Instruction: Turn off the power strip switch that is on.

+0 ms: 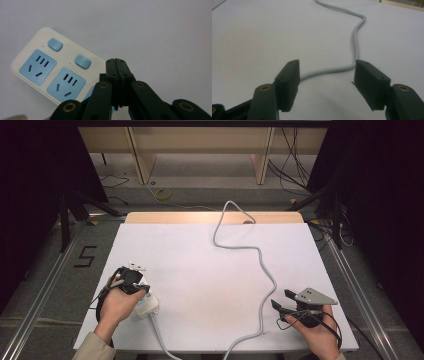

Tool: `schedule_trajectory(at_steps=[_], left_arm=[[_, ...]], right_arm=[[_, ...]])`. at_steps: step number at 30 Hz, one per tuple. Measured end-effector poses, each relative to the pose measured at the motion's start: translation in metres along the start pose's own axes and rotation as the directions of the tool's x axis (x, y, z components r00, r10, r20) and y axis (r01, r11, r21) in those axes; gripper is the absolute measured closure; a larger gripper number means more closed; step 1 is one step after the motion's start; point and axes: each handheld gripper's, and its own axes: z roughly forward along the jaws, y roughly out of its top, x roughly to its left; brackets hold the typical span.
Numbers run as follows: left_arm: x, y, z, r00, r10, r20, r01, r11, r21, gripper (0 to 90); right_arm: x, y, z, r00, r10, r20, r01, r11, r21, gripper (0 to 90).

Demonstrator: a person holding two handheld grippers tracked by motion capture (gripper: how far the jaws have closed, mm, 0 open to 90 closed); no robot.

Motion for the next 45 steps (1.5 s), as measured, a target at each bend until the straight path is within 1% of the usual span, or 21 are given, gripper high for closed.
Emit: schedule_trajectory(at_steps=[12, 21, 25, 36, 45], left_arm=[[-0.0012, 0.0014, 0.0020, 1.0000, 0.006, 0.000, -0.006, 0.9996, 0.027, 89.3], [-0.0011, 0.0017, 0.0042, 0.9998, 0.021, -0.002, -0.021, 0.9987, 0.047, 89.2], [-0.0015, 0.0016, 0.0048, 0.9998, 0.017, -0.003, -0.017, 0.9987, 0.048, 89.2], [-0.0017, 0.0021, 0.0064, 0.9994, 0.033, -0.006, -0.033, 0.9971, 0.069, 89.2], [-0.0021, 0.0025, 0.0079, 0.9994, 0.035, -0.007, -0.034, 0.9964, 0.077, 89.2]], right_arm=[[0.0001, 0.0000, 0.0001, 1.0000, -0.001, -0.001, 0.001, 1.000, 0.001, 38.4], [0.0002, 0.0000, 0.0001, 1.0000, -0.001, -0.002, 0.001, 1.000, 0.001, 38.4], [0.0002, 0.0000, 0.0001, 1.0000, 0.000, -0.003, 0.000, 1.000, 0.002, 38.4], [0.0001, 0.0000, 0.0001, 1.0000, -0.001, -0.003, 0.001, 1.000, 0.002, 38.4], [0.0002, -0.0001, 0.0000, 1.0000, 0.000, -0.003, 0.000, 1.000, 0.002, 38.4]])
